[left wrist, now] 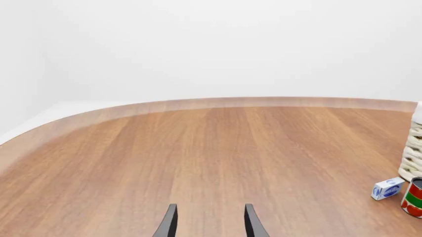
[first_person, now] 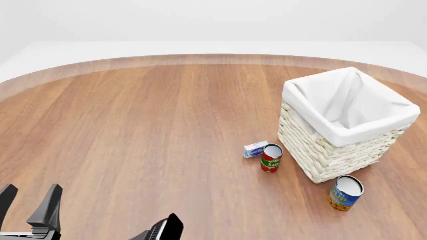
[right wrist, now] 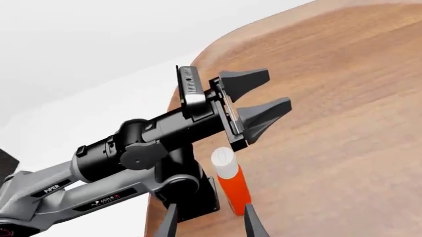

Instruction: Pick up the ketchup, and put it in the basket.

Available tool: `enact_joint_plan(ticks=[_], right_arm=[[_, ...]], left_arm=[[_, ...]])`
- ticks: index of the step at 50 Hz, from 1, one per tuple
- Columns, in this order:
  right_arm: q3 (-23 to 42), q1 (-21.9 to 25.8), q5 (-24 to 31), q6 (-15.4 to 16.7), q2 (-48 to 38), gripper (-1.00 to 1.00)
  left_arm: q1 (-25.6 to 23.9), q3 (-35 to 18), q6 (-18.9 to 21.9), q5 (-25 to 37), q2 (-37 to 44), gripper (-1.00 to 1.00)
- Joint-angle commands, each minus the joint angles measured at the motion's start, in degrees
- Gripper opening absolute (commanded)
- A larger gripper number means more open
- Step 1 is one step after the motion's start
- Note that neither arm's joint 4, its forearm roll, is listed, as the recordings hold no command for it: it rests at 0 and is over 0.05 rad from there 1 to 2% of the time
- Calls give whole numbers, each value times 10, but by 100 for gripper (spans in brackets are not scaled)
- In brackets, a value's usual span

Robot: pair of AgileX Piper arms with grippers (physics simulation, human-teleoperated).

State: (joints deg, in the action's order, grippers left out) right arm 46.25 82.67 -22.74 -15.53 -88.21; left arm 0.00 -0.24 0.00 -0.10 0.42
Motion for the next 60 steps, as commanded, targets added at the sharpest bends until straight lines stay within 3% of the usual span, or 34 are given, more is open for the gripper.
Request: enact_joint_plan(ticks=[1, 21, 60], right_arm=[[20, 15, 6, -19, -19, 100], [30, 26, -11, -70, -58, 100], [94, 18, 13, -72, -121, 100]], left_arm=[[0, 0, 0, 0, 0, 100], [0, 0, 0, 0, 0, 100], [0, 0, 0, 0, 0, 100]])
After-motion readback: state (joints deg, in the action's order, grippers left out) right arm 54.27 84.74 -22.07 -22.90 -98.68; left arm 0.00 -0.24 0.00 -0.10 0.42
